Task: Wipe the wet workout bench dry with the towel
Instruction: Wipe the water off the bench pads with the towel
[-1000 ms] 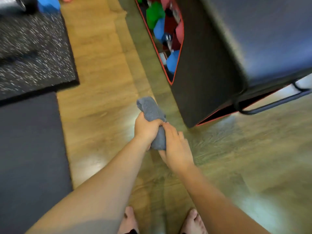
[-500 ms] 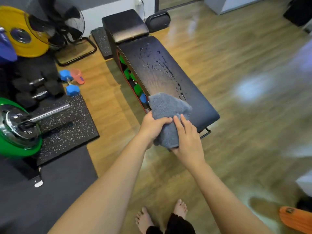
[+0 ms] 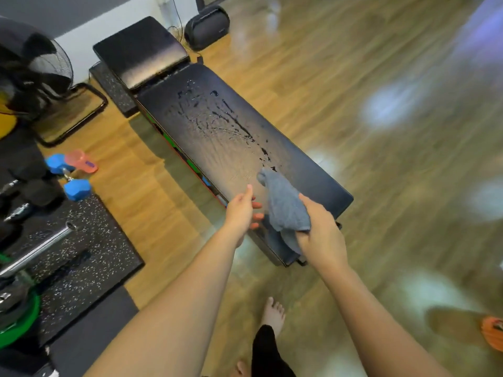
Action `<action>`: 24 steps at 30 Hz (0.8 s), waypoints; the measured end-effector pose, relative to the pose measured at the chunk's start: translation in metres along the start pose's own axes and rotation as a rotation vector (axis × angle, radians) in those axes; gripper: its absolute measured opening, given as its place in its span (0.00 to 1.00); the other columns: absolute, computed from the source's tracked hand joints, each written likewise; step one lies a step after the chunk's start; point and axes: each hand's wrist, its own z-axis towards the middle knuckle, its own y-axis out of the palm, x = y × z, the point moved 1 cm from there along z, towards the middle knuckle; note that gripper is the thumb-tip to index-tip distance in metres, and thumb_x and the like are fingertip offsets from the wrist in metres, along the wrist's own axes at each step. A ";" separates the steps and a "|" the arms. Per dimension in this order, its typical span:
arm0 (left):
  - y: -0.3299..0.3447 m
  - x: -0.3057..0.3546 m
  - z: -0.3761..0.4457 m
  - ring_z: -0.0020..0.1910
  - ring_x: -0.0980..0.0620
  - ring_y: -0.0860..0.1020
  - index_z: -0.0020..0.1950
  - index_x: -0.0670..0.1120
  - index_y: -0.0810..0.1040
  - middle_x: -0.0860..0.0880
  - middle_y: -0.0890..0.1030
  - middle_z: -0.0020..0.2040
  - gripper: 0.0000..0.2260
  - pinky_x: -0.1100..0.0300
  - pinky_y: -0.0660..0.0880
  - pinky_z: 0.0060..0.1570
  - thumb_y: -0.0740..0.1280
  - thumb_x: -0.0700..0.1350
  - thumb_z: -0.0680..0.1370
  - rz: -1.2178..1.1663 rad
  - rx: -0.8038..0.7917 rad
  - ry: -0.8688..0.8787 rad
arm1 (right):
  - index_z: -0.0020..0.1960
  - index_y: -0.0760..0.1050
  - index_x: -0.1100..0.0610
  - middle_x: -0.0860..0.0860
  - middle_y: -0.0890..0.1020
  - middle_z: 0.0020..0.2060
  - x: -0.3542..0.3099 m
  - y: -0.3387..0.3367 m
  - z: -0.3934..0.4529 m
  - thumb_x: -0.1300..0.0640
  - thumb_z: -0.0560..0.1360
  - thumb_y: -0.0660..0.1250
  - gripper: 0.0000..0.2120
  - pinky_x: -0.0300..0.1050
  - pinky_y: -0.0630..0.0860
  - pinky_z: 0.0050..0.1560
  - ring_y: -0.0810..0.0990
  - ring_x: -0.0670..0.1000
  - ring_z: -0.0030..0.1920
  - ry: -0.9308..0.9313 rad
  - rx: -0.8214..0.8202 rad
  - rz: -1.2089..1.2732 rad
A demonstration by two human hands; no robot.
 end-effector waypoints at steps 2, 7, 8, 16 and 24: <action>-0.002 -0.004 0.035 0.39 0.49 0.76 0.49 0.46 0.73 0.47 0.79 0.46 0.13 0.56 0.72 0.40 0.60 0.56 0.80 0.042 0.116 0.043 | 0.74 0.63 0.44 0.49 0.74 0.68 0.009 0.003 0.020 0.56 0.72 0.71 0.33 0.58 0.77 0.50 0.75 0.58 0.58 -0.036 0.087 -0.071; -0.020 -0.015 0.105 0.66 0.45 0.68 0.65 0.46 0.70 0.46 0.71 0.65 0.22 0.49 0.70 0.62 0.66 0.54 0.75 1.138 0.066 0.504 | 0.74 0.64 0.50 0.58 0.68 0.73 0.034 0.044 0.042 0.57 0.67 0.75 0.38 0.67 0.75 0.56 0.70 0.68 0.67 -0.043 -0.054 -0.360; -0.025 -0.012 0.121 0.71 0.44 0.64 0.69 0.48 0.67 0.46 0.67 0.70 0.26 0.47 0.67 0.66 0.66 0.57 0.75 1.334 0.002 0.603 | 0.75 0.62 0.48 0.57 0.64 0.75 0.043 0.058 0.041 0.51 0.70 0.72 0.36 0.68 0.70 0.63 0.65 0.68 0.71 -0.014 -0.195 -0.415; -0.045 0.024 0.242 0.75 0.43 0.28 0.74 0.62 0.31 0.53 0.27 0.75 0.59 0.23 0.36 0.62 0.59 0.82 0.55 1.904 -0.287 0.635 | 0.79 0.56 0.47 0.57 0.58 0.78 0.063 0.134 0.058 0.18 0.65 0.53 0.51 0.76 0.57 0.66 0.53 0.69 0.76 0.299 -0.167 -0.444; -0.050 0.022 0.265 0.79 0.47 0.45 0.79 0.46 0.53 0.46 0.53 0.80 0.35 0.37 0.48 0.74 0.51 0.66 0.78 1.772 -0.327 1.165 | 0.79 0.55 0.45 0.56 0.50 0.80 0.061 0.165 0.099 0.22 0.67 0.56 0.47 0.81 0.52 0.64 0.49 0.71 0.76 0.450 -0.022 -0.435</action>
